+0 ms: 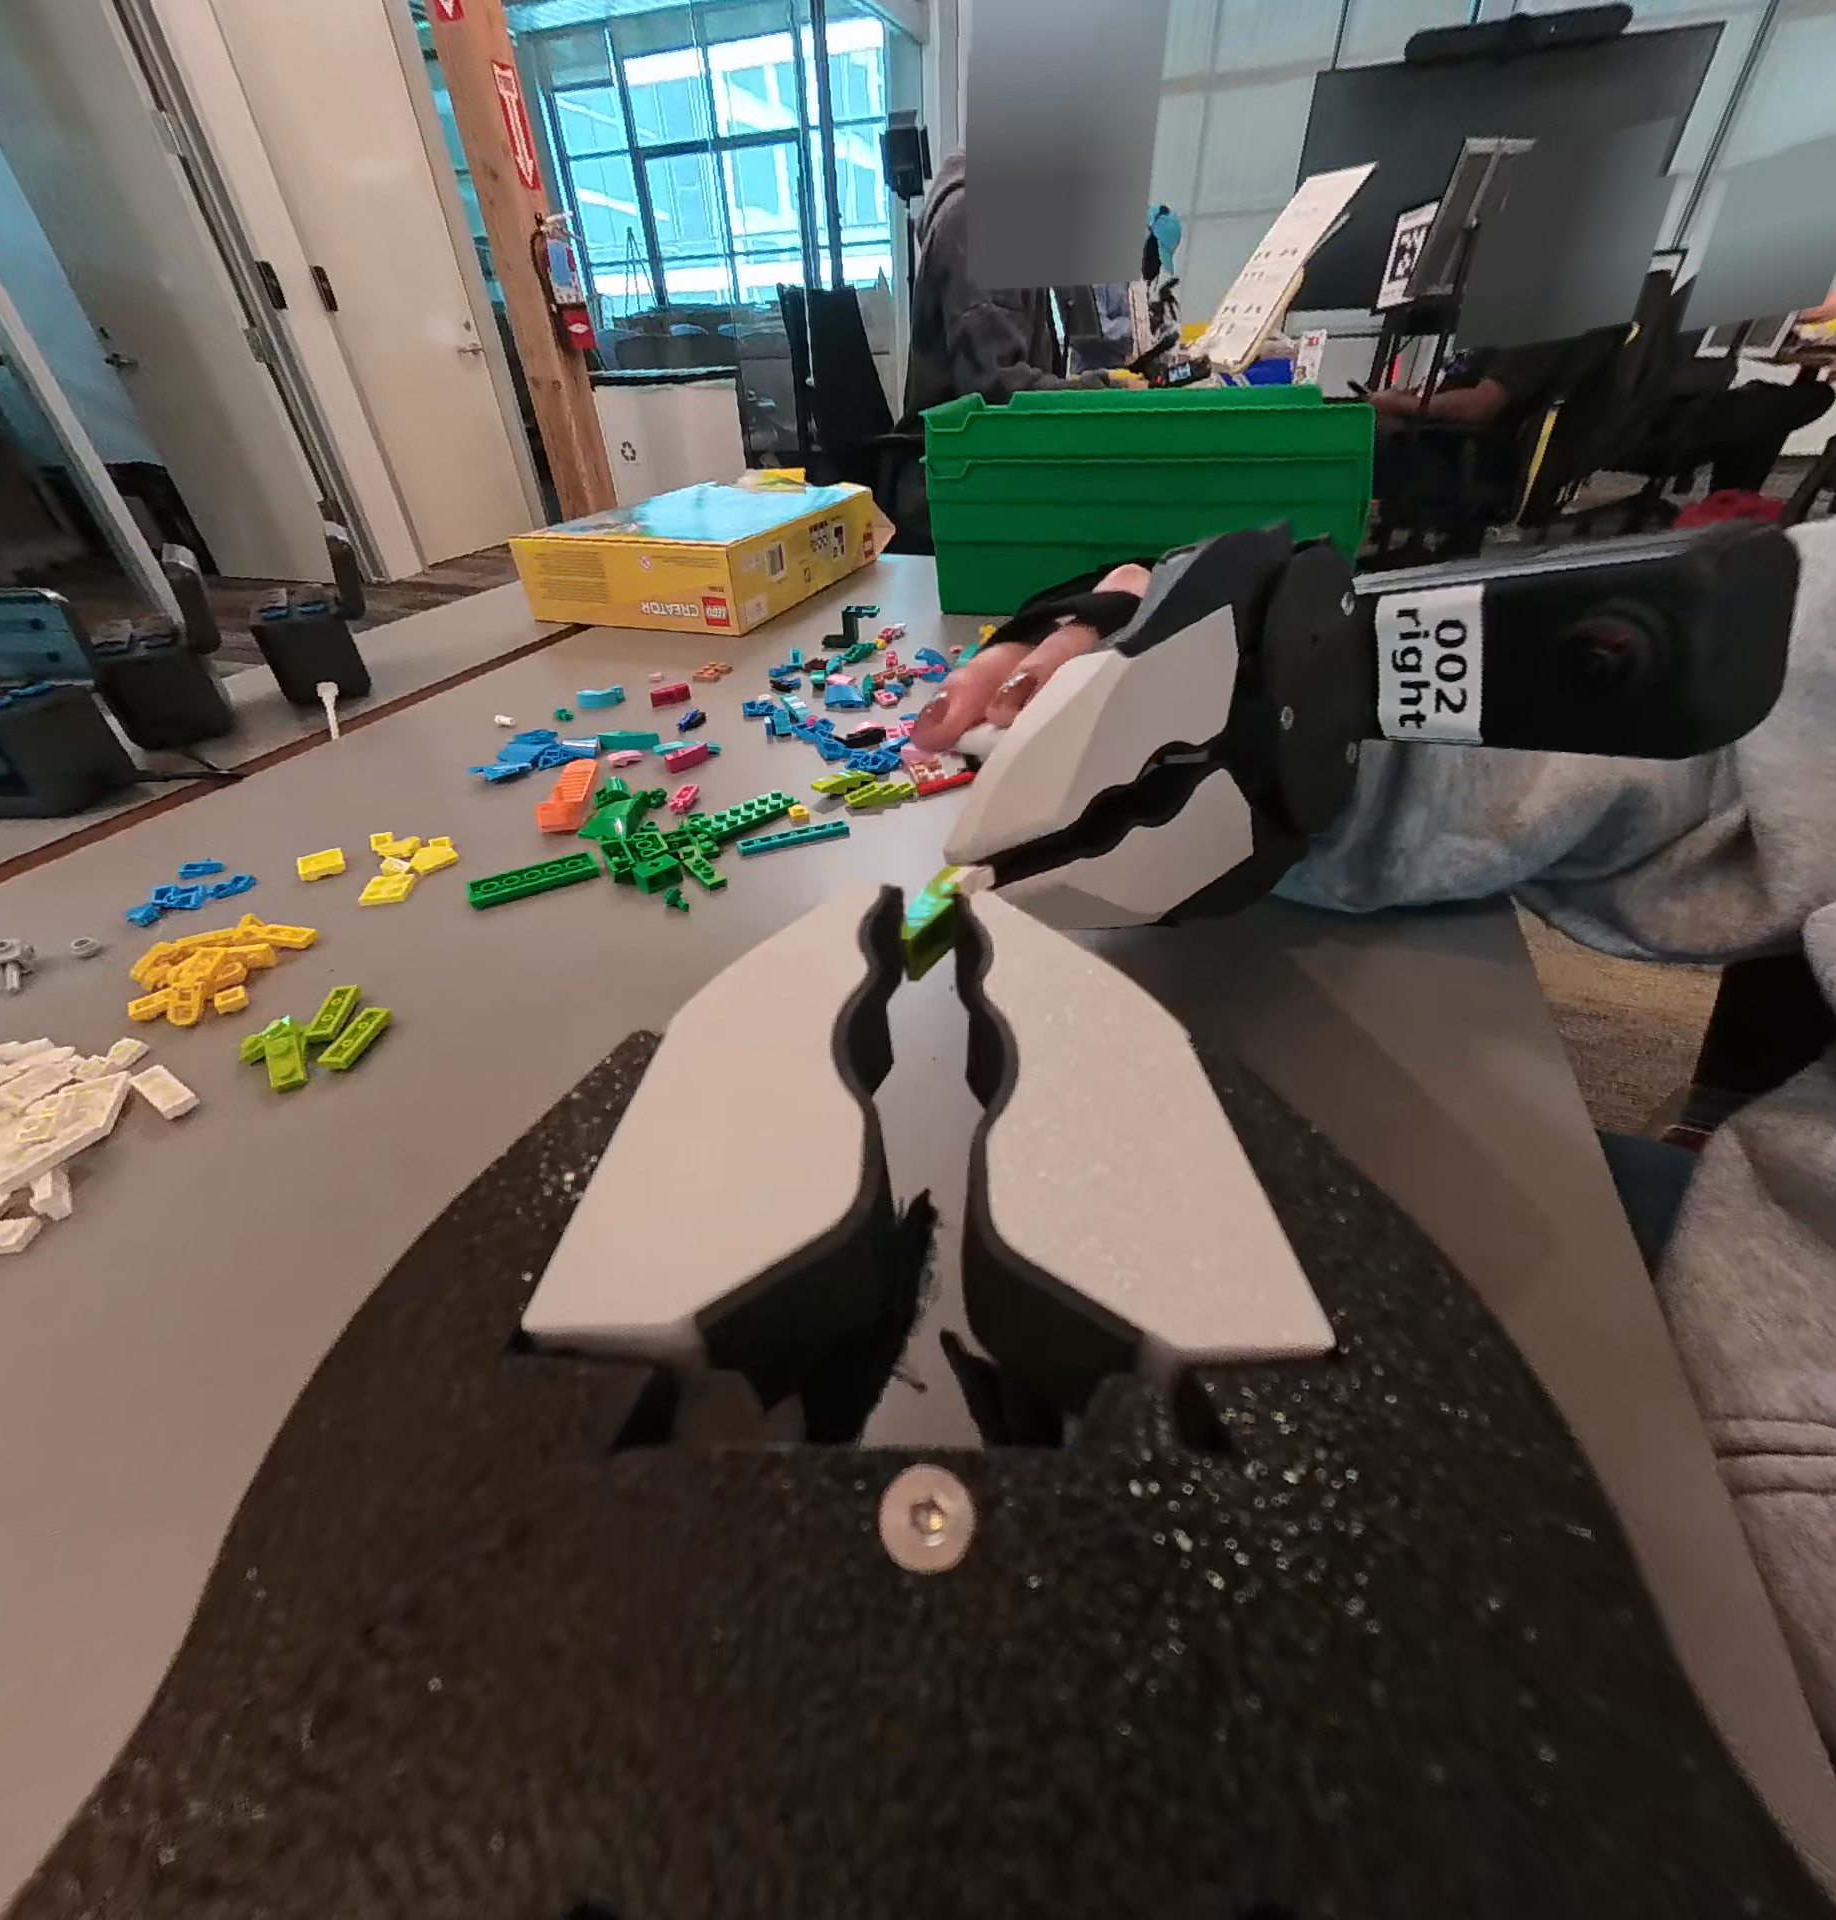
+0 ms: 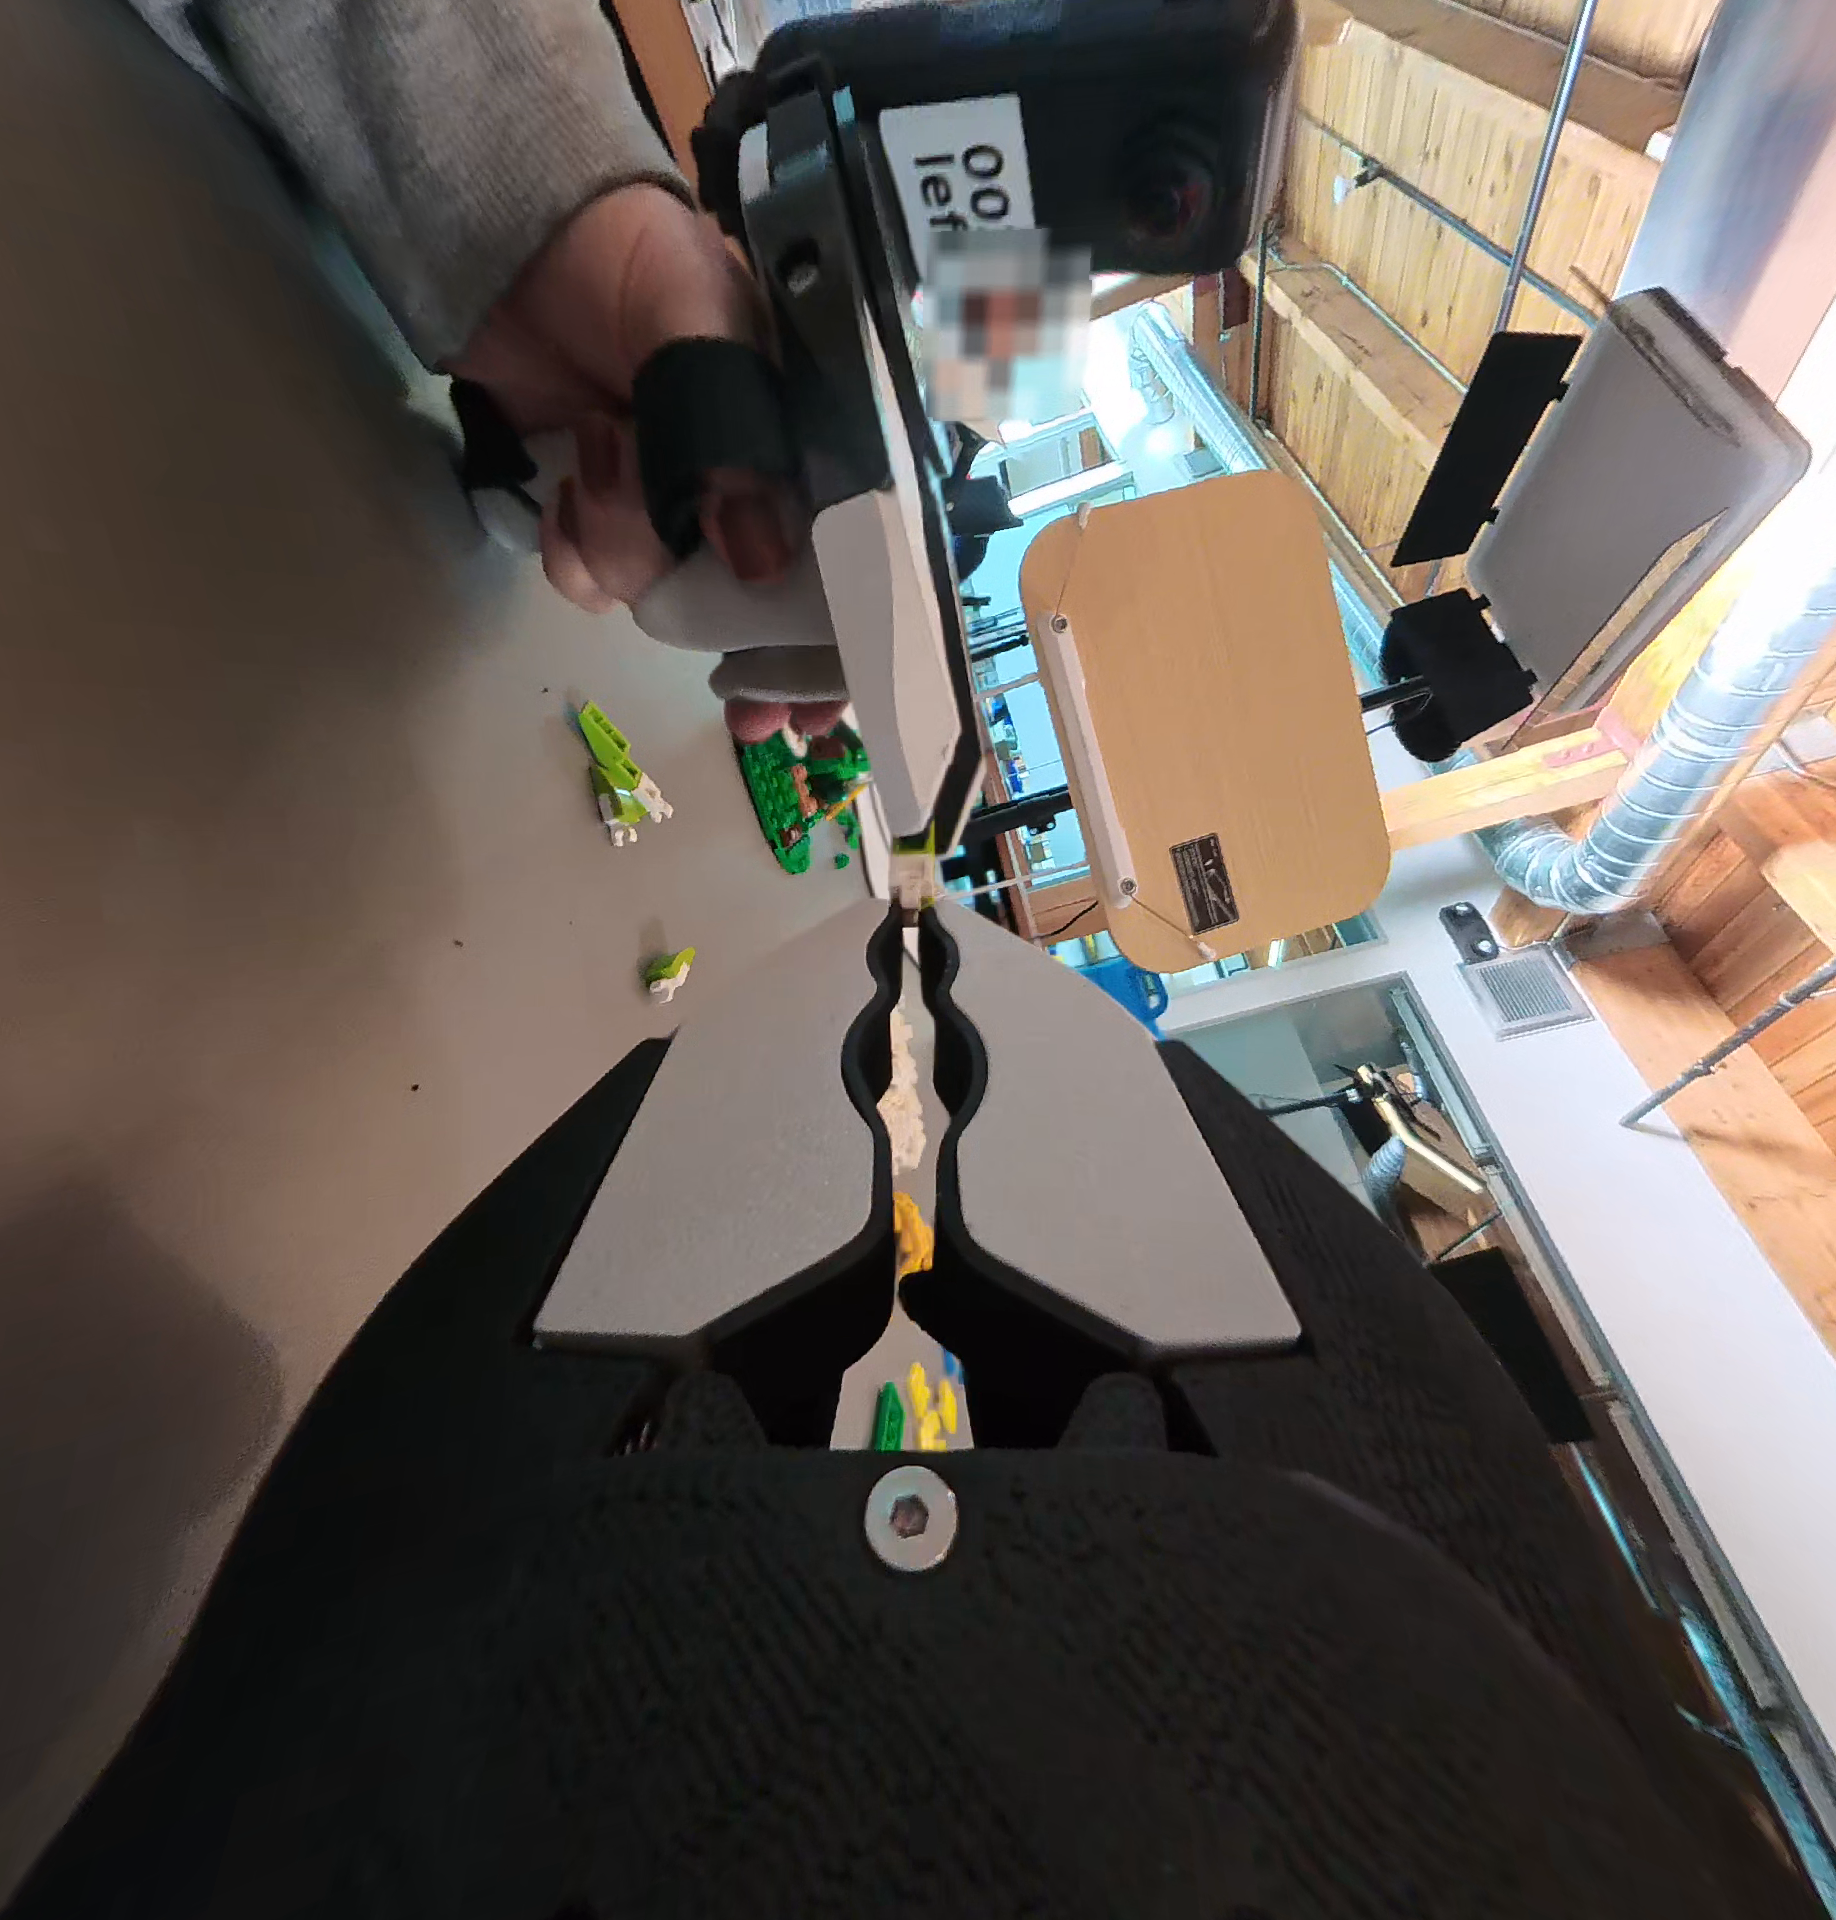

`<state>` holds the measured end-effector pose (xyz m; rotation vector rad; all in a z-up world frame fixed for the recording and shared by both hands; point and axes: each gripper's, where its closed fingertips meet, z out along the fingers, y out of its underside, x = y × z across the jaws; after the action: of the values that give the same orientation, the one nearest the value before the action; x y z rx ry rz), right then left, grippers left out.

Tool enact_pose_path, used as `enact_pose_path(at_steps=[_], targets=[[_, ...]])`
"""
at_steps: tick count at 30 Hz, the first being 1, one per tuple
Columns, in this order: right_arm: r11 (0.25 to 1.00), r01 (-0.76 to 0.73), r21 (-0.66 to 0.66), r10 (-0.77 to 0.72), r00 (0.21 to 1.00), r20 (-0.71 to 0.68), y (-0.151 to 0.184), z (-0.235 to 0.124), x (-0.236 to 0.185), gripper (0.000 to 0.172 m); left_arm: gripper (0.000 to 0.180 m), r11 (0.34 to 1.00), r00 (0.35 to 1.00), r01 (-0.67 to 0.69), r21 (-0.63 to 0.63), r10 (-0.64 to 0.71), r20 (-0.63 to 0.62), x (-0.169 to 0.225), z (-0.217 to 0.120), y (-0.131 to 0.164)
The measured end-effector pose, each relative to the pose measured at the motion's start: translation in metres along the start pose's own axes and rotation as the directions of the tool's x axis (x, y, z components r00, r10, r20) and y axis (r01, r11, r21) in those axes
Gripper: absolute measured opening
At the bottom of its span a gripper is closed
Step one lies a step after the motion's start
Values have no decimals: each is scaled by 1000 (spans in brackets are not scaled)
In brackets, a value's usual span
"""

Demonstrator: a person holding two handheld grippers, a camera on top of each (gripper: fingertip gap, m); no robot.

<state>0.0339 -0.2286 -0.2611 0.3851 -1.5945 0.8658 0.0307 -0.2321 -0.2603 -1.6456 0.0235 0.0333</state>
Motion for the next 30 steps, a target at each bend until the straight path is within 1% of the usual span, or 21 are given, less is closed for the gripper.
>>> enact_pose_path(at_steps=[2,4,6,7,8,11,13,16,19,22,24,30], targets=[[999,-27,-27,27,1000,16,5,2,-3,2,8,999,999,-48,-14,48,18,0,0,2],[996,-49,-74,52,998,38,12,4,-6,3,7,985,983,-165,-50,169,74,-3,1,5],[989,-78,-128,88,993,79,19,7,-13,9,7,944,936,-309,-113,323,138,-7,1,10],[981,-113,-156,131,985,113,21,9,-19,14,7,921,911,-364,-136,383,154,-8,2,11],[973,-148,-180,173,976,134,22,11,-23,20,7,902,889,-402,-154,425,170,-8,2,11],[947,-225,-231,263,953,153,25,14,-28,22,7,847,833,-492,-199,525,173,-7,3,14],[930,-277,-241,319,935,155,25,15,-29,20,7,829,817,-519,-210,553,163,-6,3,15],[911,-341,-233,378,916,135,25,15,-25,10,7,828,819,-526,-196,555,146,-4,3,15],[890,-395,-228,427,897,115,25,16,-20,14,7,825,820,-535,-181,559,127,0,3,14],[864,-461,-203,492,857,150,19,15,-22,16,7,817,810,-548,-183,572,127,1,4,14],[850,-490,-195,520,839,160,18,14,-21,7,7,817,810,-550,-175,572,125,3,4,14],[777,-599,-194,627,765,150,15,16,-16,6,7,814,801,-563,-145,580,150,2,2,7]])
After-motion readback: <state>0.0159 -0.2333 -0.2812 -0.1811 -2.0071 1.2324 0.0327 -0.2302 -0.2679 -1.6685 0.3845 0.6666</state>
